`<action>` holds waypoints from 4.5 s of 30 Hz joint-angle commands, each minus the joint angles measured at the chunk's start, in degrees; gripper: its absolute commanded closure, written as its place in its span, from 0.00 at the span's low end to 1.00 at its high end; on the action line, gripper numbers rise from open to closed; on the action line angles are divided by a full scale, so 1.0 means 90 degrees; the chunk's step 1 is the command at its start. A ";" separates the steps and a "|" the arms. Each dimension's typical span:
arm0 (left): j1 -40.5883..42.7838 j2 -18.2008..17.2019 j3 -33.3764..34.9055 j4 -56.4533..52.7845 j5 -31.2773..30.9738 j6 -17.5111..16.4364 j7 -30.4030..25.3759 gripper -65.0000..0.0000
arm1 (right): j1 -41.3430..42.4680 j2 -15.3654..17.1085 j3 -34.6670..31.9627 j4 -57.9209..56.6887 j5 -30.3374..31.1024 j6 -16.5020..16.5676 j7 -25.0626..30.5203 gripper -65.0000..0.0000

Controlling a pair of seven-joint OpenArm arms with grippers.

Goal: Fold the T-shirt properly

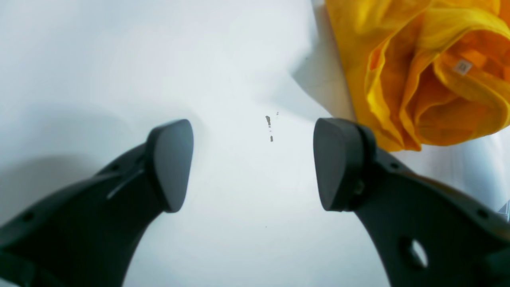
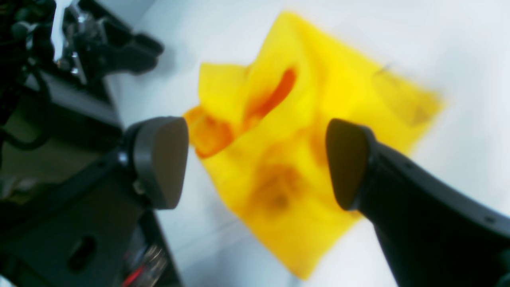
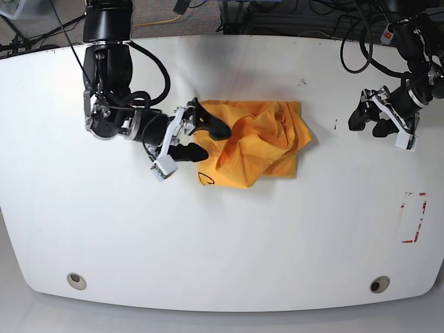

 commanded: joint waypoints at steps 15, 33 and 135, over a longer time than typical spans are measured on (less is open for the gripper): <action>-0.0071 -0.0336 -0.0038 0.0131 -0.0125 -0.0014 -0.0117 0.32 | 0.1174 -0.2109 -0.1910 -0.1236 -0.2463 0.0015 0.0966 0.20; -0.0071 -0.0346 0.0880 0.1753 0.0315 -0.0014 -0.0117 0.32 | 0.0568 -0.0654 -0.2017 0.0375 -0.2687 0.0015 0.0927 0.20; -0.0256 0.0660 0.4211 0.0541 0.3880 -0.0014 -0.0771 0.32 | 0.2200 0.0654 -0.0894 -0.3298 -0.4817 0.0044 0.3799 0.61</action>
